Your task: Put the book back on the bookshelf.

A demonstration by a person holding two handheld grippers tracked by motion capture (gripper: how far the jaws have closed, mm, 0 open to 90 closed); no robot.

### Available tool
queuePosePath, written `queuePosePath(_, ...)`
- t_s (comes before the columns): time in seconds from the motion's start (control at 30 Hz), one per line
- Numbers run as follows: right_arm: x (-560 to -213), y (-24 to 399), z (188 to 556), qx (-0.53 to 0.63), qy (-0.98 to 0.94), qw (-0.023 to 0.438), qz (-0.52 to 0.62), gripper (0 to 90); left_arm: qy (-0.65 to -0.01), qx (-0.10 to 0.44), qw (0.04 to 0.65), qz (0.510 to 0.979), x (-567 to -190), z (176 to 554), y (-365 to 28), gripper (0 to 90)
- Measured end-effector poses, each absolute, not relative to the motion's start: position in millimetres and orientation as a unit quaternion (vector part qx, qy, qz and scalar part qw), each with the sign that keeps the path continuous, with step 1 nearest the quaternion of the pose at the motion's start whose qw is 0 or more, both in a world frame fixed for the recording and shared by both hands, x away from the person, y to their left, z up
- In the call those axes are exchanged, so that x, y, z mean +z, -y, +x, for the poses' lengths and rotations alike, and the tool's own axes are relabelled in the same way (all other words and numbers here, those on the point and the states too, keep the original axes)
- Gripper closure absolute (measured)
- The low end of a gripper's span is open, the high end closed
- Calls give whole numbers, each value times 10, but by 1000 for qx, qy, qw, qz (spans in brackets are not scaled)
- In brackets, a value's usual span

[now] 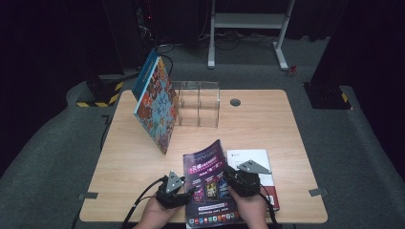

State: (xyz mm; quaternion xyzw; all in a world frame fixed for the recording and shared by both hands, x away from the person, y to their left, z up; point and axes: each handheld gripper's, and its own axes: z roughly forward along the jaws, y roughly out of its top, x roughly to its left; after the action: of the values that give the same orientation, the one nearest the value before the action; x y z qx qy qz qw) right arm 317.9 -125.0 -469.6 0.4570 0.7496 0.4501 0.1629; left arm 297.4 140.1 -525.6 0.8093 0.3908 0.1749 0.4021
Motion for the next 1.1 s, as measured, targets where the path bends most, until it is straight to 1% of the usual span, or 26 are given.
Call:
queuePosePath(0.13, -4654, 1200, 3125, 454, -753, 181, 440, 818, -396, 169, 405, 806, -5259, 2978, -1410, 414)
queuePosePath(0.37, -4652, 1277, 3075, 467, -744, 184, 441, 815, -391, 172, 403, 809, -5257, 2978, -1412, 414)
queuePosePath(0.57, -4693, 1346, 3110, 459, -747, 169, 451, 802, -390, 174, 401, 810, -5256, 2980, -1414, 414)
queuePosePath(0.73, -4741, 1429, 3132, 447, -748, 148, 468, 774, -389, 170, 402, 811, -5258, 2979, -1404, 414)
queuePosePath(0.83, -4767, 1464, 3136, 441, -750, 144, 471, 760, -384, 178, 398, 814, -5254, 2978, -1403, 417)
queuePosePath(1.0, -4777, 1505, 3130, 428, -759, 126, 474, 730, -385, 170, 402, 813, -5257, 2986, -1404, 443)
queuePosePath(1.1, -4803, 1540, 3113, 417, -763, 115, 481, 700, -401, 144, 408, 807, -5263, 3015, -1421, 442)
